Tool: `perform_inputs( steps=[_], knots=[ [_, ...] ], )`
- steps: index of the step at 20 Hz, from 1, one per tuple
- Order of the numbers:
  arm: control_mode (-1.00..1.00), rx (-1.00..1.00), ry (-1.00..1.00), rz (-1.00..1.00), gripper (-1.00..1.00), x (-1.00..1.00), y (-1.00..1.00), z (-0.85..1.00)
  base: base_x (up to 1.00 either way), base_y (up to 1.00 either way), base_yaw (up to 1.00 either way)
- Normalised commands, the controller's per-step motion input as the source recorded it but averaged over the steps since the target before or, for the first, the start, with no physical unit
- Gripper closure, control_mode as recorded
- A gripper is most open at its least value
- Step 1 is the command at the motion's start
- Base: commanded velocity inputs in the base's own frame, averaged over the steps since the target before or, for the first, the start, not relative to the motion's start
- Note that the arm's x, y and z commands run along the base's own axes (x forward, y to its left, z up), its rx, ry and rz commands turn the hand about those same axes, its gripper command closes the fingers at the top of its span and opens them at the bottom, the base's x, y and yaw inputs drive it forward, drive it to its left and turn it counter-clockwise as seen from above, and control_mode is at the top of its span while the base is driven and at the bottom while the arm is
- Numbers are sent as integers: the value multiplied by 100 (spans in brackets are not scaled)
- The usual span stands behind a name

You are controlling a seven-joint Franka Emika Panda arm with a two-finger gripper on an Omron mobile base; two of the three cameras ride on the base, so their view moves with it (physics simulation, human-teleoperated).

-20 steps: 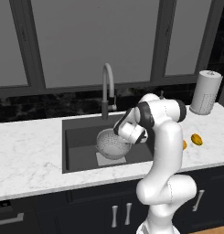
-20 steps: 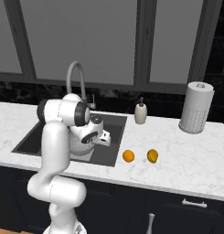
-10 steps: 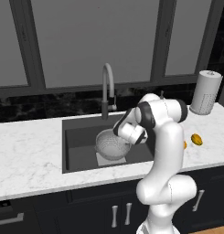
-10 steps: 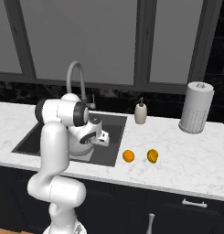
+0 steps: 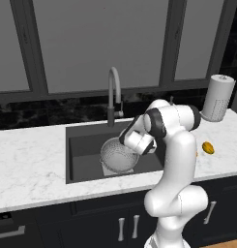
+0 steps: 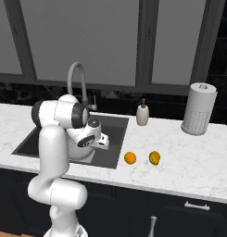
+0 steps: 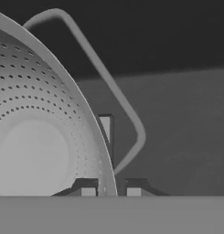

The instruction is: Put the colander in the sink, put the mango, orange in the colander, and turn on the sink faucet and pour water over the colander.

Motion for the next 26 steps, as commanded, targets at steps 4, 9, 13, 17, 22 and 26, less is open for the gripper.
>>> perform_inputs(
  steps=[4, 9, 13, 17, 22, 26],
  knots=[
    [-100, 0, 0, 0, 100, 0, 0, 0, 0, 0, 0],
    [-100, 0, 0, 0, -100, 0, 0, 0, 0, 0, 0],
    [-100, 0, 0, 0, -100, 0, 0, 2, 0, 0, 0],
    [-100, 0, 0, 0, -100, 0, 0, 20, 0, 0, 0],
    [-100, 0, 0, 0, -100, -4, -1, 50, 0, 0, 0],
    [-100, 4, 0, 0, -100, -29, -13, 70, 0, 0, 0]
  ],
)
